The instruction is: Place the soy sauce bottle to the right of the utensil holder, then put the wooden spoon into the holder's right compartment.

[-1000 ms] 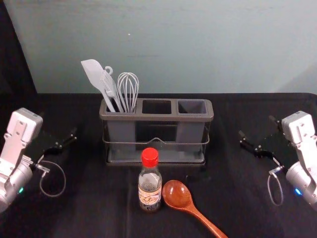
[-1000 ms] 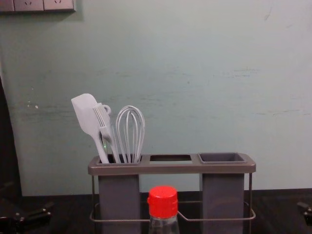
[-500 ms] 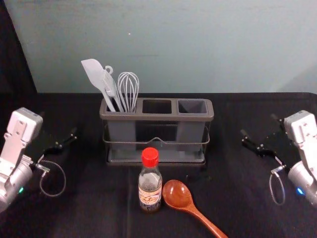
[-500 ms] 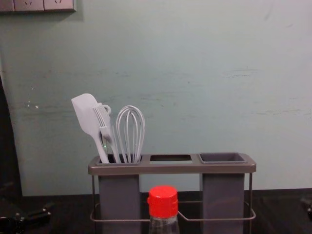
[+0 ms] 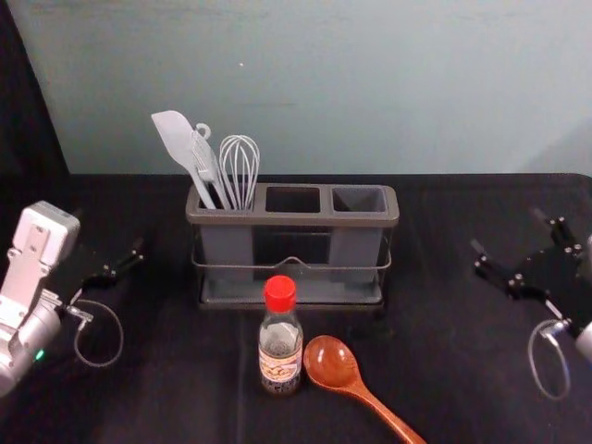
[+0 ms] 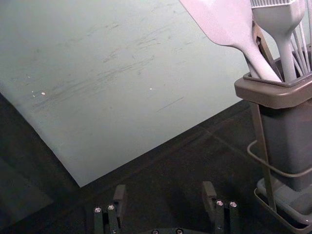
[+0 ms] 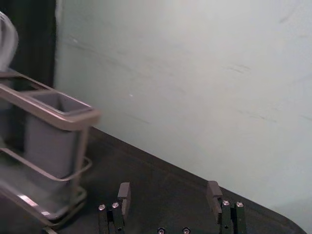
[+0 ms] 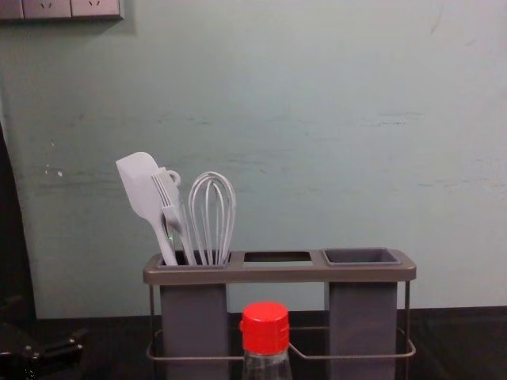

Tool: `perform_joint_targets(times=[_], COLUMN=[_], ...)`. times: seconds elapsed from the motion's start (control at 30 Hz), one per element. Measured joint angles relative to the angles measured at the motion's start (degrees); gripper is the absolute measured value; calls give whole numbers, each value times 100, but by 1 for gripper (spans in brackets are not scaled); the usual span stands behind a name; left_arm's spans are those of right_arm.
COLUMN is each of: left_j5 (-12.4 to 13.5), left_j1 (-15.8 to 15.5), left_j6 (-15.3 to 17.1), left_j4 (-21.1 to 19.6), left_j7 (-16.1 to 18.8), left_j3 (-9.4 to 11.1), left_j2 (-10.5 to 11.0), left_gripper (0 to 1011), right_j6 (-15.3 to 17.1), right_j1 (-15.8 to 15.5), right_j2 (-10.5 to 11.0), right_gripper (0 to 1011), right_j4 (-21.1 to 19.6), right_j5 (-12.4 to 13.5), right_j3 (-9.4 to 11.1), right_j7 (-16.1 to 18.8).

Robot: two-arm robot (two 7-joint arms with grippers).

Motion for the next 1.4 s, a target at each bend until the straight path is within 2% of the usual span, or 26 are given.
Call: perform_joint_targets(times=[0.03,0.1,0.13,0.17,0.23,0.33,0.37,0.47,0.53,0.57,0.67,0.73,0.87,0.93,0.97,1.07,1.1,1.17,1.2,1.3,1.4], left_j5=[0,0,0,0,0,0,0,0,0,0,0,0,0,0,0,0,0,0,0,0,0], left_j1=[0,0,0,0,0,0,0,0,0,0,0,0,0,0,0,0,0,0,0,0,0], left_j6=[0,0,0,0,0,0,0,0,0,0,0,0,0,0,0,0,0,0,0,0,0], left_j4=[0,0,0,0,0,0,0,0,0,0,0,0,0,0,0,0,0,0,0,0,0], left_j7=[0,0,0,0,0,0,0,0,0,0,0,0,0,0,0,0,0,0,0,0,0], left_j3=[0,0,0,0,0,0,0,0,0,0,0,0,0,0,0,0,0,0,0,0,0], left_j2=[0,0,0,0,0,0,0,0,0,0,0,0,0,0,0,0,0,0,0,0,0], left_gripper=[1011,1011,1011,1011,1011,1011,1011,1011,1012,1012,1012,1011,1011,1012,1011,1011,1011,1012,1011,1011,1011], right_j6=[0,-273,-273,-340,-634,-838,-951,-1138,-1325,-1325,-1353,-1302,-982,-788,-788,-486,-486,-375,-375,-222,-146], right_j1=[0,-340,-340,-429,-786,-1012,-1132,-1298,-1421,-1421,-1395,-1324,-974,-776,-776,-439,-439,-195,-195,67,218], right_j2=[0,193,193,242,435,568,648,776,917,917,1027,1034,928,832,832,641,641,468,468,233,89], right_gripper=[1003,1002,1002,1002,1002,1003,1002,1002,1002,1002,1002,1002,1002,1002,1002,1002,1003,1002,1002,1002,1002], right_j4=[0,-216,-216,-266,-426,-524,-567,-629,-691,-691,-738,-748,-728,-706,-706,-668,-668,-624,-624,-536,-459], right_j5=[0,392,392,515,1008,1329,1499,1745,2000,2000,2189,2208,2126,2037,2037,1864,1864,1684,1684,1509,1431], right_j3=[0,212,212,269,487,609,663,730,754,754,626,531,179,20,20,-213,-213,-387,-387,-571,-676], right_j7=[0,342,342,444,890,1253,1482,1883,2421,2421,3023,3219,3631,3751,3751,3910,3910,4042,4042,4159,4215])
